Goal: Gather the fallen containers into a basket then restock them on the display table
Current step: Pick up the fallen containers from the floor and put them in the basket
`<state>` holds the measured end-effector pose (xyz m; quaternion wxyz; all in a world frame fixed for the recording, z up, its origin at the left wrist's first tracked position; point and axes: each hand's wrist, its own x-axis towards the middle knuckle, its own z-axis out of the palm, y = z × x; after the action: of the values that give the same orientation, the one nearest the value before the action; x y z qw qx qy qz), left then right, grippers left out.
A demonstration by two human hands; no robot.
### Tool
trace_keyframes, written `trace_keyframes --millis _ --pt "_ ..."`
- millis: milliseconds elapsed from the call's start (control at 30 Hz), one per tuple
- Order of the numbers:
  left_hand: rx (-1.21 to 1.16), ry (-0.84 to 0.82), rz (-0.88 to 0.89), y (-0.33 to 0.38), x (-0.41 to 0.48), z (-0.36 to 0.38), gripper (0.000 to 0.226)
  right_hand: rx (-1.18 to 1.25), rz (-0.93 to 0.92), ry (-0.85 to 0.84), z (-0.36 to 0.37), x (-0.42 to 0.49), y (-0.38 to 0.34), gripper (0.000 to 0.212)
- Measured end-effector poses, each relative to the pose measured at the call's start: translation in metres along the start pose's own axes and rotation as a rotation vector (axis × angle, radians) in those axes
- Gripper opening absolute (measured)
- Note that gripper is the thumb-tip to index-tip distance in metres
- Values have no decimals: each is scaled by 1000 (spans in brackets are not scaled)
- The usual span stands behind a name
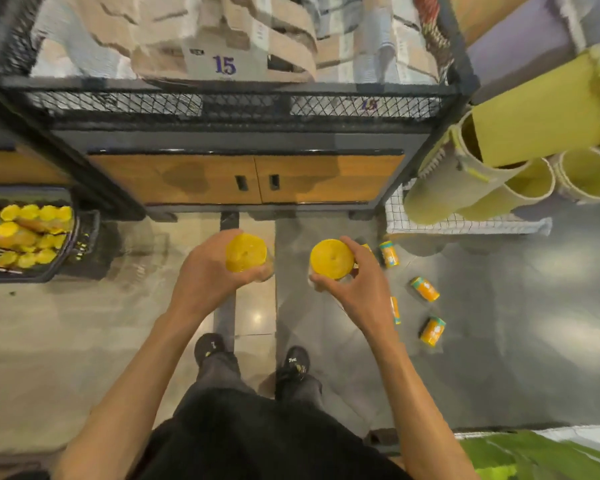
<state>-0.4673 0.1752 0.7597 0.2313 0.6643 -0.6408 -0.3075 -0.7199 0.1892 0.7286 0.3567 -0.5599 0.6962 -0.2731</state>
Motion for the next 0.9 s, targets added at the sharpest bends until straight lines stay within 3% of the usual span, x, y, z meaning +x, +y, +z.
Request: trace_keyframes --millis 100,267,567,900 --pt "33 62 -21 -22 -18 -35 72 -31 -68 -54 23 -7 -34 89" --pt "37 183 -92 -83 -52 -104 79 -101 -186 -156 83 -24 -92 82" --pt "55 428 -266 -223 -132 -258 77 -85 -349 -320 262 -62 -227 76" --pt "38 559 -460 -329 -203 -357 64 -58 -551 -506 410 -91 -345 62"
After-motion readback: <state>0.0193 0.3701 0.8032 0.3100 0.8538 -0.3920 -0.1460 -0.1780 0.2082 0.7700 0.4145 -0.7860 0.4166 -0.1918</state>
